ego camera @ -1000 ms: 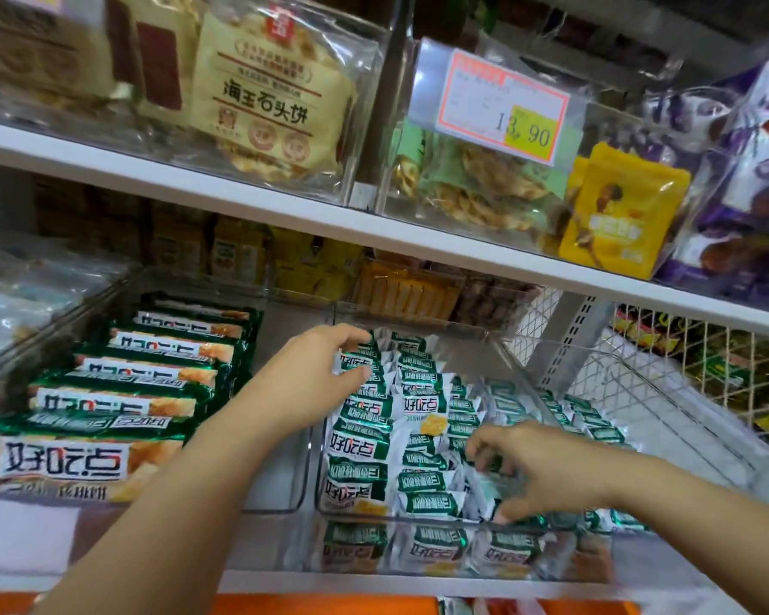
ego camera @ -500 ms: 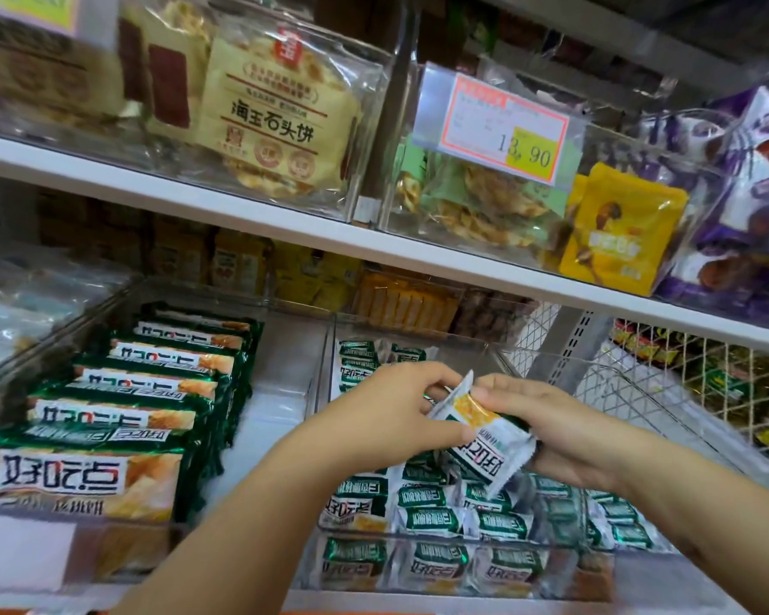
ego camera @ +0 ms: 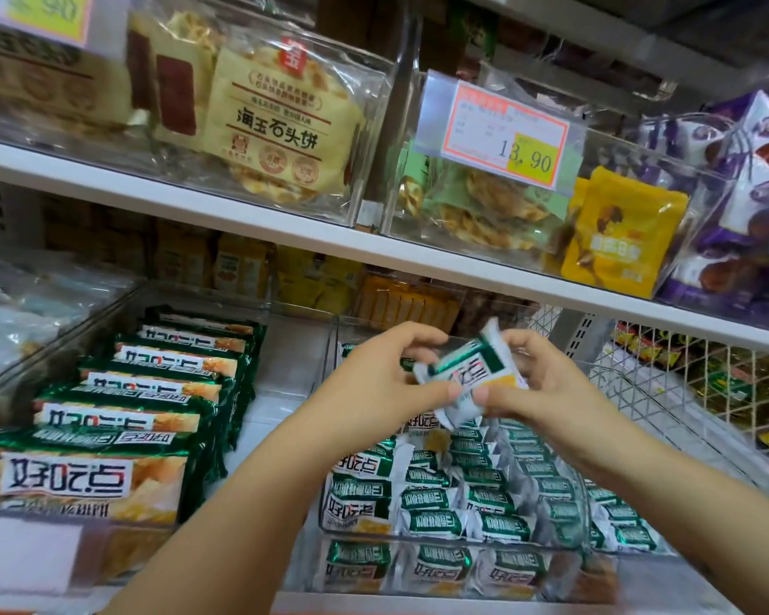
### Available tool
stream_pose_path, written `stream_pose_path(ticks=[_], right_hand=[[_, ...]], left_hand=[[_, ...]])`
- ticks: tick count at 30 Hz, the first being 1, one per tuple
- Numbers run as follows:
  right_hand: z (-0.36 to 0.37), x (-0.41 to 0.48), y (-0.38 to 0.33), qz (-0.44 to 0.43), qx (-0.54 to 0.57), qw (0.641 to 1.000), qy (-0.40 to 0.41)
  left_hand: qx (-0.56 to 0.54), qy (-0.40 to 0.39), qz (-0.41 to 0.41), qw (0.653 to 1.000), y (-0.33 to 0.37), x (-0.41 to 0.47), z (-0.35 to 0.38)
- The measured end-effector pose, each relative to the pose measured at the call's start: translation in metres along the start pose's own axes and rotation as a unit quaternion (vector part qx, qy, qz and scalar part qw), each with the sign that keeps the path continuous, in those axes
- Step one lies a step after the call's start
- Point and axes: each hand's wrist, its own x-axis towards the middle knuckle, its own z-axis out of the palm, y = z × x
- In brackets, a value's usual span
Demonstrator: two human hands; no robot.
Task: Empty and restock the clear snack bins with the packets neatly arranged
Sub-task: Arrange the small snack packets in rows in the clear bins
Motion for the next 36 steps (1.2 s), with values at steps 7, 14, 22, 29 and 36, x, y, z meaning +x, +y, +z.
stream_pose_path(ticks=[7,14,22,29,36], right_hand=[[-0.001,0.000,0.001,-0.018,-0.061,0.998,-0.014],[-0.011,0.004,0.021,-0.059,-0.245,0.967,-0.035],[0.011,0.022,0.077,-0.008,-0.341,0.939,-0.042],[0.022,0.031,0.096,-0.041,-0.394,0.918,-0.014],[0.022,0.027,0.085,-0.017,-0.444,0.895,-0.041]], left_hand=[[0.006,-0.007,-0.011,1.000,-0.006,-0.002,0.000],[0.088,0.028,-0.008,0.996,-0.007,0.000,-0.005],[0.274,0.149,-0.125,0.942,-0.034,0.002,-0.027],[0.252,0.156,-0.127,0.947,-0.041,0.003,-0.027],[0.262,0.146,-0.119,0.947,-0.038,0.000,-0.025]])
